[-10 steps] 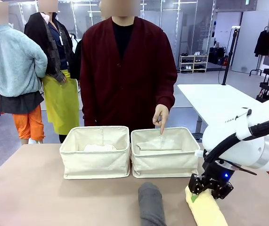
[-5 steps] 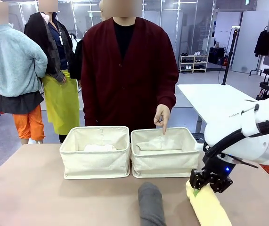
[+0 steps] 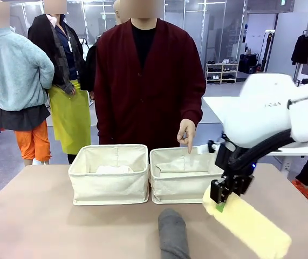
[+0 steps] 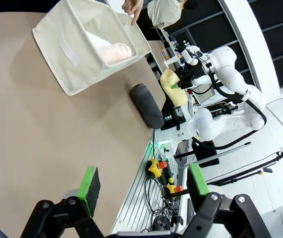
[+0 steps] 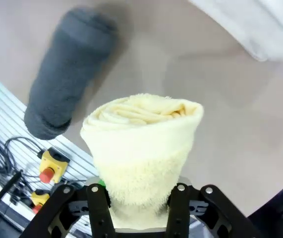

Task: Divide the towels into two baskets.
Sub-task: Pick up one hotel-folded towel from the bottom of the table and place it in the Fabric basket indicated by the person.

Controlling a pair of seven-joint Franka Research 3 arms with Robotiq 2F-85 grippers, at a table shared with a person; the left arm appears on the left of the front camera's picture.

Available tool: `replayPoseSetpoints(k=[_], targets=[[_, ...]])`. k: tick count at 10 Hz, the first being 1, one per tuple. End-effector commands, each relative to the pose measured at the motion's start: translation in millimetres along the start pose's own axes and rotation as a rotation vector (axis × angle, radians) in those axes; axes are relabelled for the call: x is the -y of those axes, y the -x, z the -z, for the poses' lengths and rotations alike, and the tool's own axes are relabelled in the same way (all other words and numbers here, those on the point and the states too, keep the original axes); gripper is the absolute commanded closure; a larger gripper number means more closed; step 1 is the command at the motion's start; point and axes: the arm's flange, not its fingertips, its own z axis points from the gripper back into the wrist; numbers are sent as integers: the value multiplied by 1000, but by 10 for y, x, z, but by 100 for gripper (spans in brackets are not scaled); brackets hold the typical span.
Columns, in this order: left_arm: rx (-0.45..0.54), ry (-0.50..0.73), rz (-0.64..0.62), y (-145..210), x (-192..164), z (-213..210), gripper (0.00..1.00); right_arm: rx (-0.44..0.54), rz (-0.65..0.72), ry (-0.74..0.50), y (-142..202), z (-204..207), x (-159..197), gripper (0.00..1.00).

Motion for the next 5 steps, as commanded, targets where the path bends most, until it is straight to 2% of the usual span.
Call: replayPoseSetpoints(k=[1, 2, 3, 4, 5], targets=[[-1, 8, 13, 35, 60, -11, 11, -34, -395, 53, -261, 20, -76, 100], [-1, 8, 13, 35, 60, -11, 11, -26, -505, 135, -269, 48, -173, 100], [-1, 8, 13, 35, 60, -11, 11, -19, -556, 169, -207, 87, -227, 100], [-1, 8, 13, 35, 60, -11, 11, -52, -329, 59, -243, 36, -215, 100], [-1, 8, 13, 35, 60, -11, 11, -52, -329, 59, -243, 36, -215, 100]])
